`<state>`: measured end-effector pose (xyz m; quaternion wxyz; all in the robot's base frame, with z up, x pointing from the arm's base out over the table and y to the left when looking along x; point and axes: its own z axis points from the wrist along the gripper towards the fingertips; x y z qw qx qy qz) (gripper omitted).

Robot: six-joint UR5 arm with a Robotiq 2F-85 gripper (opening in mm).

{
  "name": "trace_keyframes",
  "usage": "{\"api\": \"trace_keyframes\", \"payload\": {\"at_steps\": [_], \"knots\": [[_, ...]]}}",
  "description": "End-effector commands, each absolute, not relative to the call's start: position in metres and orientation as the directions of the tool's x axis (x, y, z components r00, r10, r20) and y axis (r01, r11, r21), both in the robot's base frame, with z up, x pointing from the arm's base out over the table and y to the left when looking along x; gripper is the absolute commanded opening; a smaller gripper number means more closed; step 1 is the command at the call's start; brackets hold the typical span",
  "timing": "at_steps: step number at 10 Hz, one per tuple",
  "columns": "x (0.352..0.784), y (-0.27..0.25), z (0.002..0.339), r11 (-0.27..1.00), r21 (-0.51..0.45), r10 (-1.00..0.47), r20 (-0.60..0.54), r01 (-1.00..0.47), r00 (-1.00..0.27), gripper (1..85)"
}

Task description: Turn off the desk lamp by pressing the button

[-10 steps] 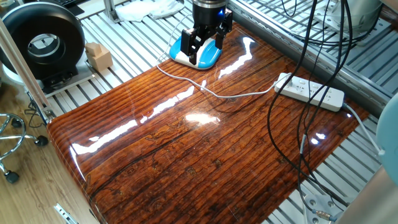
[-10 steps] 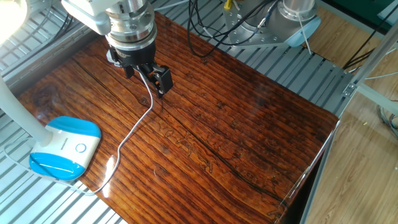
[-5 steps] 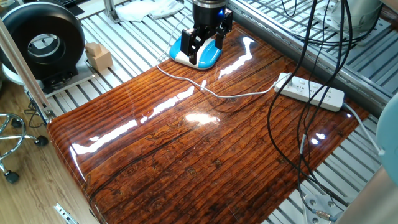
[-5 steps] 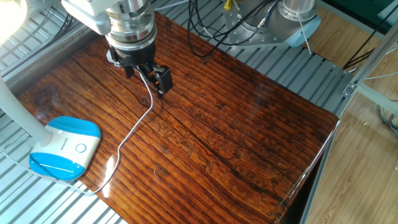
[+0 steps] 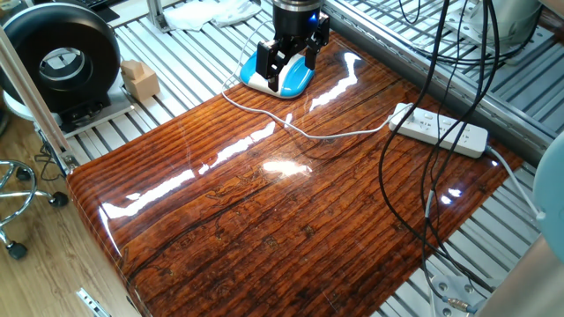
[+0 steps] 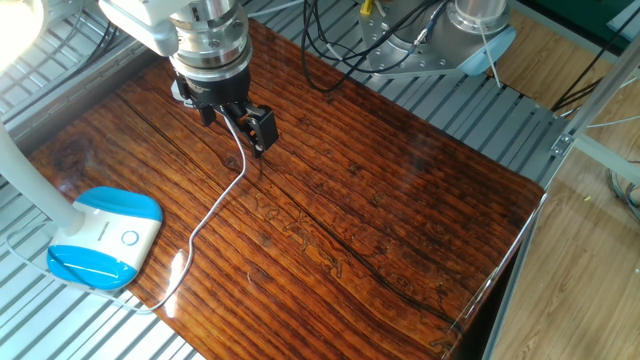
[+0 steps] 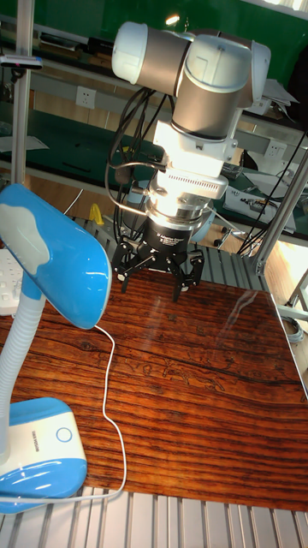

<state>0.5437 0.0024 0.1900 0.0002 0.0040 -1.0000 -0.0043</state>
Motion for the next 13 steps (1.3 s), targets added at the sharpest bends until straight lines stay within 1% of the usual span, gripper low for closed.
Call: {"api": "trace_keyframes", "payload": {"at_steps": [1, 2, 8, 9, 10, 12, 13], "knots": [[0.544, 0.005, 0.19, 1.0, 0.009, -0.008, 0.0, -0.008, -1.0, 84.0], [0.595, 0.011, 0.195, 0.986, 0.059, 0.162, -0.192, 0.153, -0.968, 1.3], [0.596, 0.011, 0.195, 0.987, 0.052, 0.16, -0.193, 0.153, -0.968, 1.3], [0.596, 0.007, 0.194, 0.988, 0.038, 0.155, -0.197, 0.15, -0.968, 1.3], [0.601, -0.004, 0.191, 0.992, -0.002, 0.124, -0.22, 0.127, -0.968, 1.3], [0.612, -0.017, 0.182, 0.994, -0.048, 0.079, -0.262, 0.095, -0.962, 1.3], [0.614, -0.014, 0.176, 0.995, -0.007, 0.089, -0.285, 0.095, -0.954, 1.3]]}}
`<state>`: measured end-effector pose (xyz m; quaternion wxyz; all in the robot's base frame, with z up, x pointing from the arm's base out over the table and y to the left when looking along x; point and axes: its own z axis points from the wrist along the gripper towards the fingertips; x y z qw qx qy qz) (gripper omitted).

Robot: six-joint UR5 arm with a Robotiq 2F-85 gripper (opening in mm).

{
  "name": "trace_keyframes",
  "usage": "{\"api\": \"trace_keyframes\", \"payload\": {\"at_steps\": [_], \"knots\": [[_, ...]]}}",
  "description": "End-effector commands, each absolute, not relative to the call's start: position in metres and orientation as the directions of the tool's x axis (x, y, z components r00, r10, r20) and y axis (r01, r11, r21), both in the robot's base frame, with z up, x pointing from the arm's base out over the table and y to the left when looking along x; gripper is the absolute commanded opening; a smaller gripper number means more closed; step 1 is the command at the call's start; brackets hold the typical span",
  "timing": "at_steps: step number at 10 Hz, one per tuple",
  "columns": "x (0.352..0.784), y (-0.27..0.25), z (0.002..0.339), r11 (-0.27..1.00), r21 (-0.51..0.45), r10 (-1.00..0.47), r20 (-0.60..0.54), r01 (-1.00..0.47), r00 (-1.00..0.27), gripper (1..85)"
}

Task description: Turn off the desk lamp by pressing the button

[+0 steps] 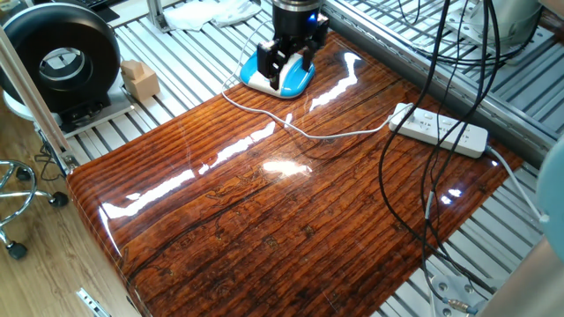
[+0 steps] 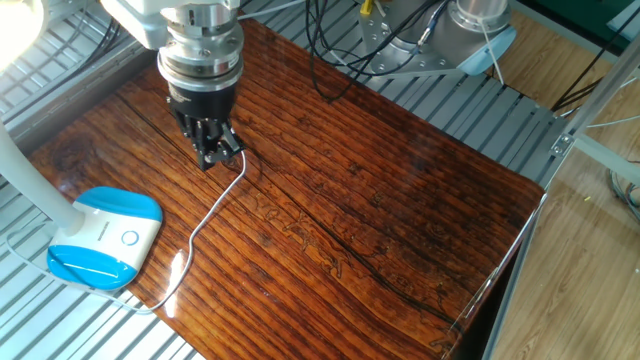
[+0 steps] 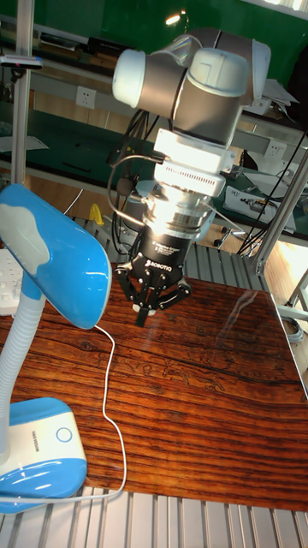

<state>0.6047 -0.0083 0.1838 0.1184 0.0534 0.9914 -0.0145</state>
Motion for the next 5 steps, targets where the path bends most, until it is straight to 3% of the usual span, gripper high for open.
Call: {"api": "trace_keyframes", "payload": {"at_steps": [1, 5], "knots": [[0.6156, -0.009, 0.1732, 0.995, 0.031, 0.1, -0.299, 0.095, -0.949, 1.3], [0.6171, -0.0103, 0.166, 0.998, 0.044, 0.065, -0.328, 0.053, -0.943, 1.3]]}}
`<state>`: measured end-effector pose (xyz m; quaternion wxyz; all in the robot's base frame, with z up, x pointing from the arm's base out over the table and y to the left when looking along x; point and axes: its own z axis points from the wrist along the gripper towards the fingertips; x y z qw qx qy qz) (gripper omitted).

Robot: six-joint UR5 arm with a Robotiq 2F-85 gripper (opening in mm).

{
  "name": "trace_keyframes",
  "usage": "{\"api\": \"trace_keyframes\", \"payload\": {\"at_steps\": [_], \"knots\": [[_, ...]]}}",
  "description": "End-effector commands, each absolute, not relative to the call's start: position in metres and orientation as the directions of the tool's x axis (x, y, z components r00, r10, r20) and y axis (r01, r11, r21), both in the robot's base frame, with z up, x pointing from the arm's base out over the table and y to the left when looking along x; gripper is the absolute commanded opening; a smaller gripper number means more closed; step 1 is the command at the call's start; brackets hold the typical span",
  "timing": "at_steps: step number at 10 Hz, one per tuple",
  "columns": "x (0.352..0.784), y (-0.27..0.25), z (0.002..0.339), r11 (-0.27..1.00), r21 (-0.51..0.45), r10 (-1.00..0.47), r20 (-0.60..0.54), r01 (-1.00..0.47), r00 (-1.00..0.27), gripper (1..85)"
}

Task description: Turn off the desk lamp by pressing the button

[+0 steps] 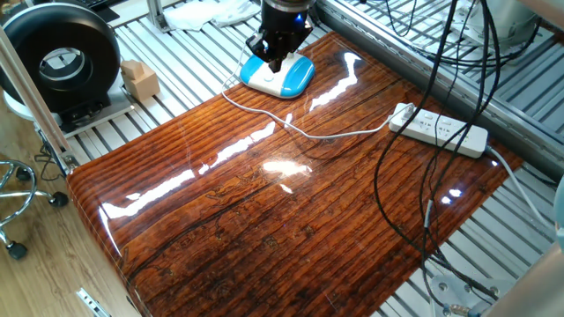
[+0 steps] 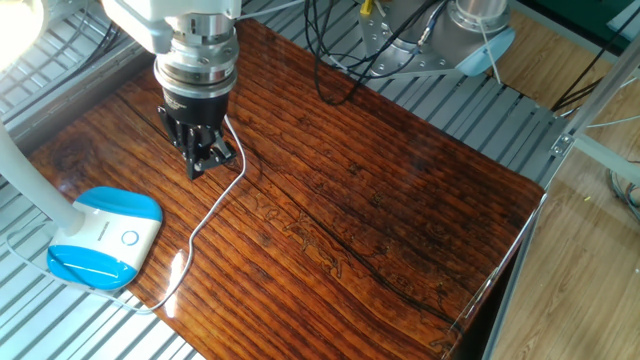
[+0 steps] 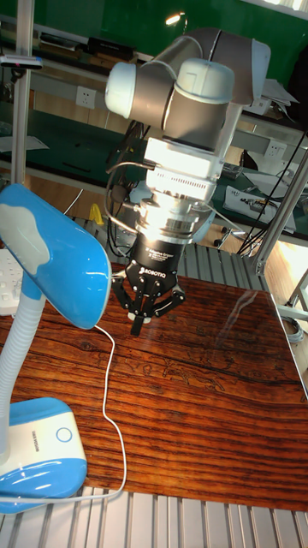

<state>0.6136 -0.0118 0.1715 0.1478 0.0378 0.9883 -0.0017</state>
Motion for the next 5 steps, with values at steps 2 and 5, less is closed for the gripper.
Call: {"api": "trace_keyframes", "payload": {"at_steps": [2, 5], "knots": [[0.6178, -0.0123, 0.1619, 0.999, 0.042, 0.031, -0.347, 0.018, -0.937, 1.3], [0.6165, -0.0126, 0.1627, 0.999, 0.033, 0.021, -0.338, 0.011, -0.941, 1.3]]}}
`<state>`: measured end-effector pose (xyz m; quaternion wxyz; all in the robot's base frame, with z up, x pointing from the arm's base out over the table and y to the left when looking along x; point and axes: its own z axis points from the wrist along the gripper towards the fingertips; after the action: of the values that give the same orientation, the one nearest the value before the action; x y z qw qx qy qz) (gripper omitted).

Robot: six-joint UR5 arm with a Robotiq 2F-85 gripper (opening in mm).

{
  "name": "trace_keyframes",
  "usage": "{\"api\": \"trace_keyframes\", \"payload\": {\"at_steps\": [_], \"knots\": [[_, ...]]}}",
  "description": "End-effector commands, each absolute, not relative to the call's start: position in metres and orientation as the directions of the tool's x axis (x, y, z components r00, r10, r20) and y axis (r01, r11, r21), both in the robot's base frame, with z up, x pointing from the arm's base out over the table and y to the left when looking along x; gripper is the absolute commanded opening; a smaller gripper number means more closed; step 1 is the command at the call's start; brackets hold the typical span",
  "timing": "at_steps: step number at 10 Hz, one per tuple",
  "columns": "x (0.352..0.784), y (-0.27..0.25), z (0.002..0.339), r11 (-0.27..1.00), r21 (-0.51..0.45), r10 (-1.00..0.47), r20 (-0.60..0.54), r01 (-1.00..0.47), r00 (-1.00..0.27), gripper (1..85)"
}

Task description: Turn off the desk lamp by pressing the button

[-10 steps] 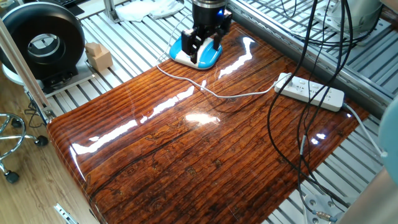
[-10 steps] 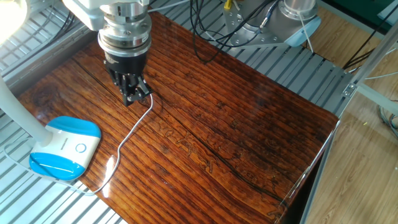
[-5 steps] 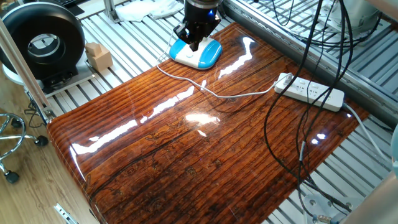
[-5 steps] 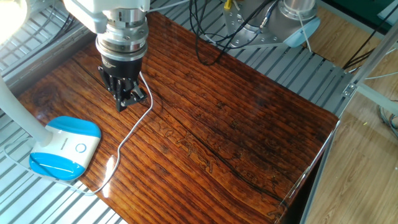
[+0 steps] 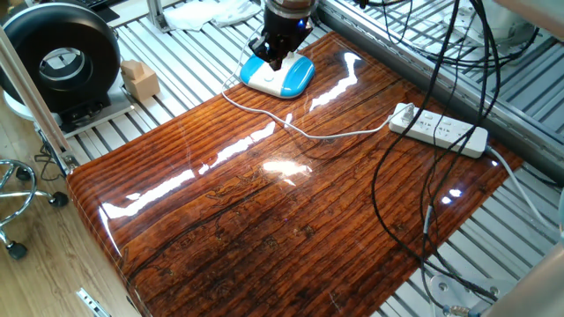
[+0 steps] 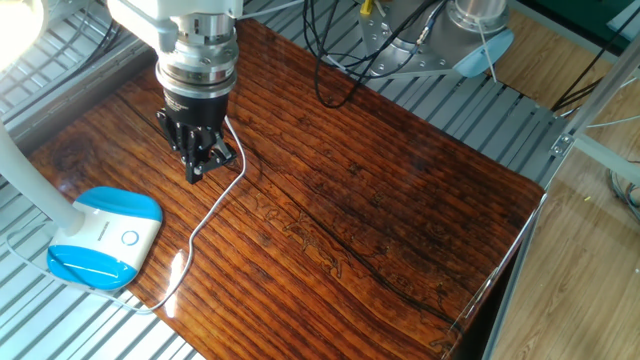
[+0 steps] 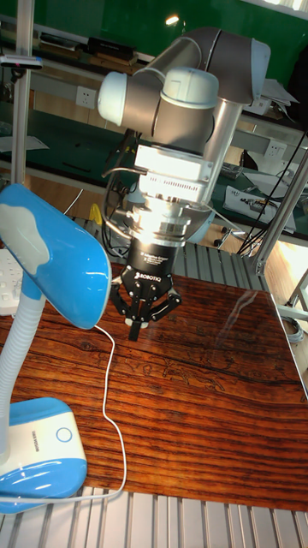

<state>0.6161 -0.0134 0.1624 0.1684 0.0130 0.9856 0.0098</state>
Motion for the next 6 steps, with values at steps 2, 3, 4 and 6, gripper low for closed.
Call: {"api": "trace_keyframes", "payload": {"at_steps": [2, 3, 4, 6], "knots": [[0.615, -0.016, 0.162, 1.0, 0.016, 0.01, -0.329, 0.005, -0.944, 1.3], [0.614, -0.018, 0.162, 1.0, 0.005, 0.002, -0.326, 0.001, -0.945, 1.3], [0.612, -0.02, 0.161, 1.0, -0.001, 0.009, -0.318, 0.01, -0.948, 1.3], [0.606, -0.012, 0.16, 0.997, 0.05, 0.075, -0.294, 0.063, -0.953, 1.3]]}}
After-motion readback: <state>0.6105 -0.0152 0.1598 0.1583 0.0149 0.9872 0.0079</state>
